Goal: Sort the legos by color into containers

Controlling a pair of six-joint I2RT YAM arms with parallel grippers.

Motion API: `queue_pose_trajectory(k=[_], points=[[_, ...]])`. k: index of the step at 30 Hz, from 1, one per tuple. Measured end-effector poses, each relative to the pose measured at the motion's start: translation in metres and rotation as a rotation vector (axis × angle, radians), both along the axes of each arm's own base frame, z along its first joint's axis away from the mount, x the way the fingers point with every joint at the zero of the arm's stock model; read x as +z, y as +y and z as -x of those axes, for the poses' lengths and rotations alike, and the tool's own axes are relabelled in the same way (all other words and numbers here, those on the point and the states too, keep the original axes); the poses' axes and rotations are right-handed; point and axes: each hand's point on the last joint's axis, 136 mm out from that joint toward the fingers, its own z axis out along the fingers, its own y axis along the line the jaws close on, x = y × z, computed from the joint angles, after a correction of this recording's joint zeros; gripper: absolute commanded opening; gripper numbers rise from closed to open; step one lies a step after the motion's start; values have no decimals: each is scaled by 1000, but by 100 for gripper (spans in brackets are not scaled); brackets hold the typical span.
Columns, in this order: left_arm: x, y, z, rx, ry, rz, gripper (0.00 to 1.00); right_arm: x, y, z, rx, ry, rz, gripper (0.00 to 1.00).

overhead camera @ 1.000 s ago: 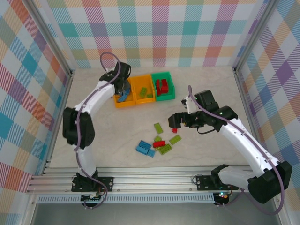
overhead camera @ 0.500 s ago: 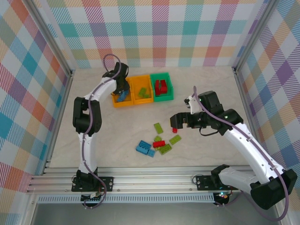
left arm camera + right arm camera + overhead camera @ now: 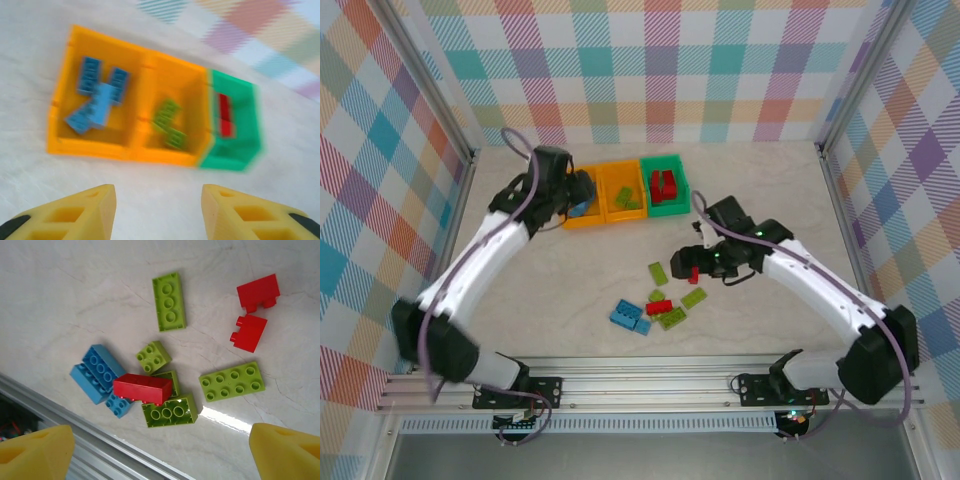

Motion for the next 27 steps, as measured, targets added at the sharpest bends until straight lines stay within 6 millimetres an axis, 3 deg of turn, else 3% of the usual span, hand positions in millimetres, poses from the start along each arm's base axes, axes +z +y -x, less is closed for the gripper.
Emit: queue_pose_trajectory(k=[2,4,9,14,17,23,27], points=[[31,-13,38,-105,-93,36,50,-10,9,-2,23,10,52,89],[48,-5,71,-174,-167,31,50,-20,20,-7,46,13,101,87],[54,4,136,-413,-281,-84,60,-45,50,-16,102,27,200,82],[25,-9,187,-771,-324,-253,82,-77,72,-30,125,54,271,79],[-7,-25,217,-1054,-313,-310,99,-99,78,-41,121,69,308,77],[-58,-39,259,-1440,-319,-322,100,-132,78,-54,109,85,396,71],[-76,-39,272,-1557,-369,-345,100,-141,73,-55,102,92,430,56]])
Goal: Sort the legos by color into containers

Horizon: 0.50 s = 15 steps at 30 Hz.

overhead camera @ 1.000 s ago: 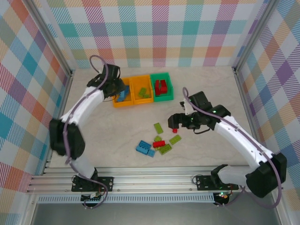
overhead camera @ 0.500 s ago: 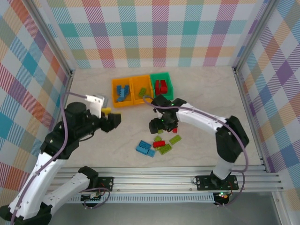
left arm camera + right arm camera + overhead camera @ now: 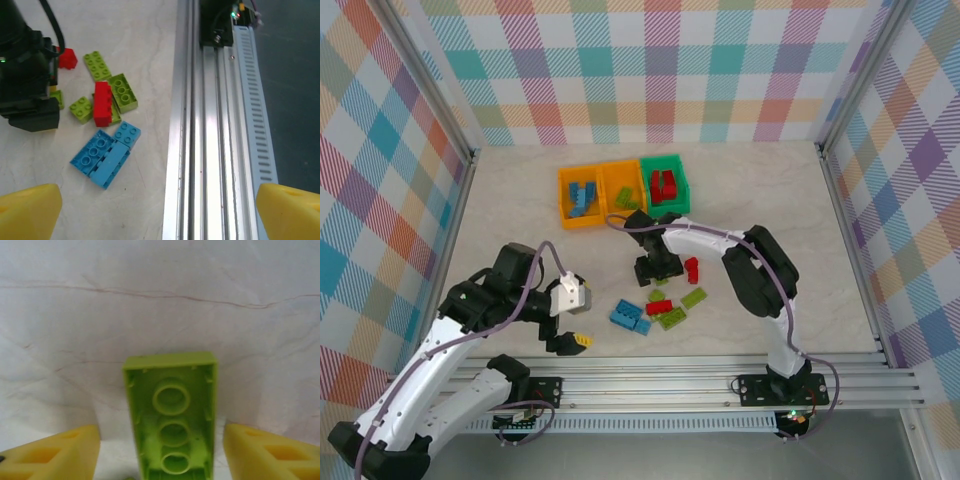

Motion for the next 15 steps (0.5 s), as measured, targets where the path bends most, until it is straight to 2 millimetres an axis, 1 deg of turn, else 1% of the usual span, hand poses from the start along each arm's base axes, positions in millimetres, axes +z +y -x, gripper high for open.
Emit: queue_pose_trajectory(k=[2,4,7,9,10,12,15], points=[[-6,-1,1,-30,-9,-6,100,0,-1,-2,-7,-8,4,49],[-14,-1,0,-45,-11,-15,100,0,-2,-3,-14,-15,10,40],[-23,-3,-5,-43,-20,-13,100,2,-3,-7,-11,-38,16,35],[-24,-5,-10,-29,-41,0,100,8,-1,-11,2,-68,4,32],[-25,-6,-14,-15,-59,8,100,15,1,-14,6,-89,-11,30],[-25,-6,-22,17,-101,21,100,35,7,-21,19,-145,-59,29],[-28,-2,-34,85,-176,23,100,76,24,-39,36,-247,-150,29]])
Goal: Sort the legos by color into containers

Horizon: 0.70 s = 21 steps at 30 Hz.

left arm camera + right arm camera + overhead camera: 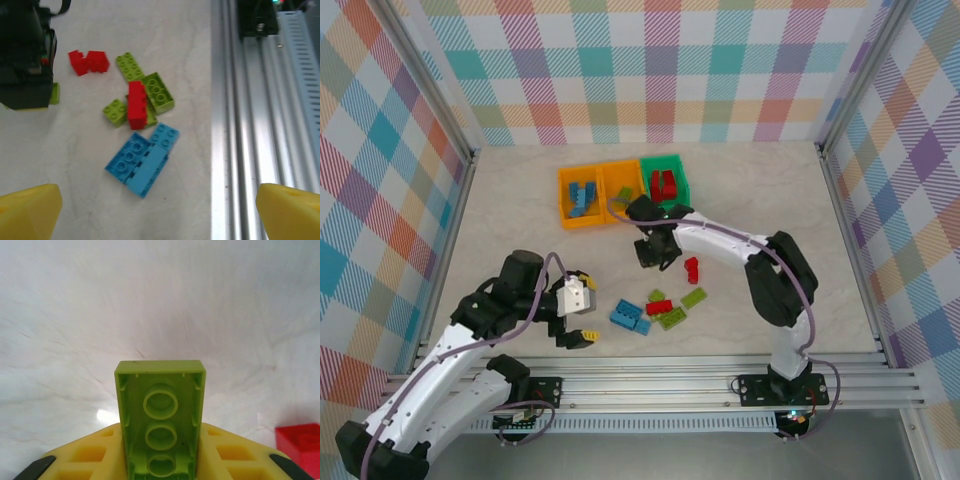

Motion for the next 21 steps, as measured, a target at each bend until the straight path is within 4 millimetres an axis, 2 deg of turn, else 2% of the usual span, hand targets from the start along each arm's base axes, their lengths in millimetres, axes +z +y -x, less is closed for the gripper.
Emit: queue_pose_trajectory(k=[4,6,8,11,15,17,18,21], points=[[-5,11,-16,105,-88,-26,100,57,33,-43,14,-158,-133,29],[-4,16,-22,145,-126,-32,100,76,45,-67,8,-222,-185,29],[-3,18,-25,168,-145,-31,100,85,51,-92,0,-269,-211,30],[-1,19,-27,183,-160,-23,100,78,53,-129,-14,-303,-199,29],[-2,19,-29,186,-159,-26,100,50,53,-166,-16,-306,-139,31],[-4,19,-29,186,-150,-31,100,36,52,-176,-13,-296,-100,37],[-5,19,-29,186,-147,-33,100,29,53,-179,-9,-289,-83,43],[-5,19,-30,186,-144,-34,100,22,58,-186,14,-286,-49,47]])
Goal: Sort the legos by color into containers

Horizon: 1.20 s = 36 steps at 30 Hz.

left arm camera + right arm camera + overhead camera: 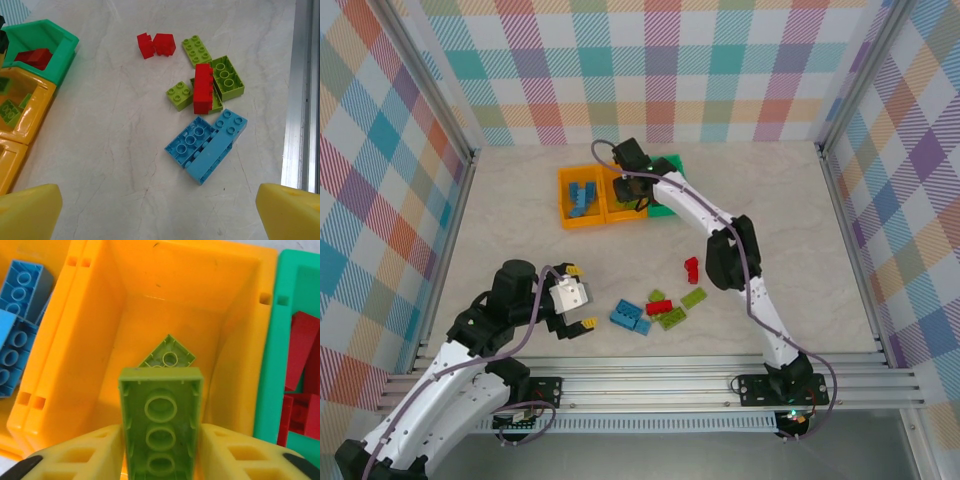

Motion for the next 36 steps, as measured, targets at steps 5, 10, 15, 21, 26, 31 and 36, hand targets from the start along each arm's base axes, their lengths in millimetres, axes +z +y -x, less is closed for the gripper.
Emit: queue_pose_trajectory(k=[5,10,15,21,26,31,36], points=[[0,0,0,3,2,3,100,17,2,-2,20,-10,13,47],[0,0,-2,18,14,10,100,64,2,5,38,-52,-16,47],[6,2,-15,123,38,59,100,100,-13,32,50,-32,-12,47],[16,6,-46,353,192,135,99,88,-41,97,120,197,127,73],[50,-9,-69,457,318,240,96,55,-87,176,233,395,393,85],[56,-46,-45,323,380,260,91,40,-146,240,251,481,496,98],[37,-85,-9,89,357,175,85,72,-185,274,163,396,322,100]])
